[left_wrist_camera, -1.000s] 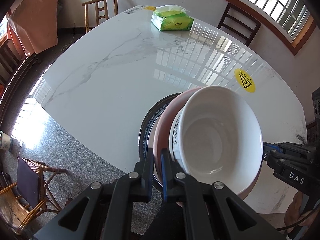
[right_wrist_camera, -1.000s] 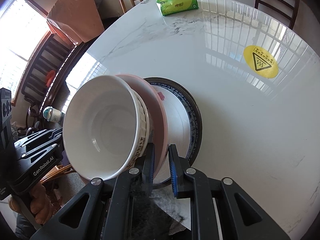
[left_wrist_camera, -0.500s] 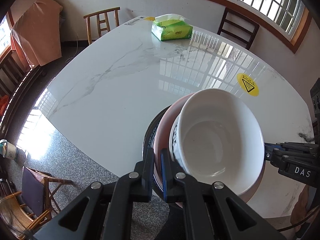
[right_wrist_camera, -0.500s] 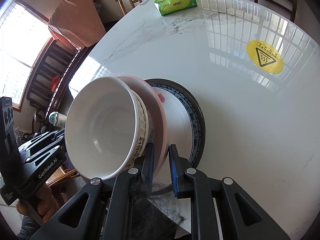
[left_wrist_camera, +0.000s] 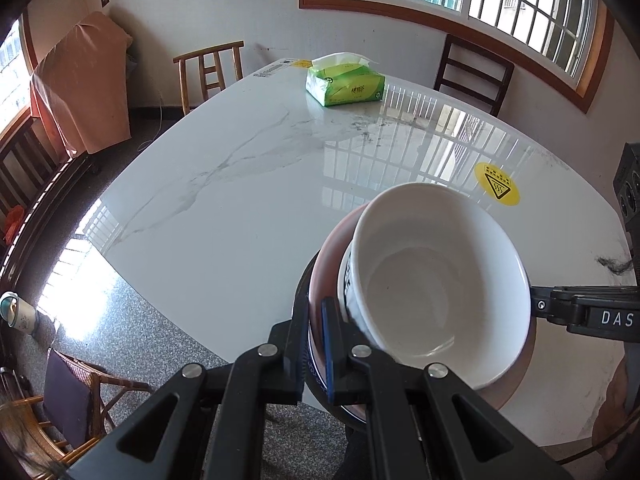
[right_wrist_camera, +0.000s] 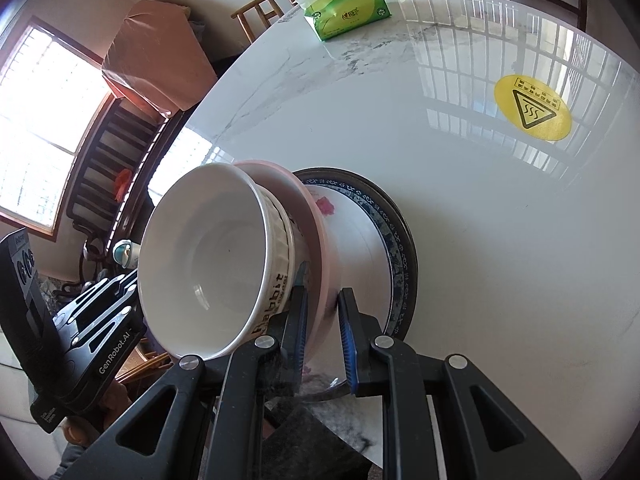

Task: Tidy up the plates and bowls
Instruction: 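Lower the nested bowl stack onto the flower plate stack with both tools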

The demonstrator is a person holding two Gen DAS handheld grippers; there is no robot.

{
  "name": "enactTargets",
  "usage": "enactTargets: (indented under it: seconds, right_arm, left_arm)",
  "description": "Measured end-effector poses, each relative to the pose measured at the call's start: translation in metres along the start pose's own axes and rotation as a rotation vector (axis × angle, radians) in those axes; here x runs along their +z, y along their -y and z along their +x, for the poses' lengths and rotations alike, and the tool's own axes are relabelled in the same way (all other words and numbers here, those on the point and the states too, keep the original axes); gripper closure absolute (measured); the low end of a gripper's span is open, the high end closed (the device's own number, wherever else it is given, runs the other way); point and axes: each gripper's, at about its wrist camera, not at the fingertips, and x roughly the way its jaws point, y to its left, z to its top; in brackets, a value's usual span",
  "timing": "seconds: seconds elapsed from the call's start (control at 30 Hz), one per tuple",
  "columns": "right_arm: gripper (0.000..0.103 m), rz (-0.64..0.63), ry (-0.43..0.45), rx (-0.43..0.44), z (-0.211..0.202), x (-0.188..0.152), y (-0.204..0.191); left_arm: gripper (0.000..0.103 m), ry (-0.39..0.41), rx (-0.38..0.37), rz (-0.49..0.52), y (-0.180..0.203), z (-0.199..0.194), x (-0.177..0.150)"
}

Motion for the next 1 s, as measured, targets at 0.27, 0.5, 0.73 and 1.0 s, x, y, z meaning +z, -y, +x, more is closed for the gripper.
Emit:
enactTargets:
  seconds: [0.27, 0.5, 0.73, 1.0]
  right_arm:
    - [0.084, 0.061, -0.010, 0.061, 0.005, 0.001, 0.008]
    - [0.084, 0.107, -0.022, 0.075, 0.010, 0.001, 0.011]
    - [0.082, 0.112, -0.033, 0.075, 0.010, -0.004, 0.009]
    - [0.082, 0.123, -0.020, 0.093, 0.010, -0.002, 0.014]
  left_arm:
    - [0.098, -0.009, -0.029, -0.023, -0.006, 0.003, 0.004]
    - [0.098, -0.005, -0.011, -0.013, -0.005, 0.001, 0.004]
    - [0.098, -0.008, -0.003, -0.003, -0.003, -0.002, 0.002]
    - [0.096, -0.031, -0.057, -0.013, -0.008, 0.000, -0.002]
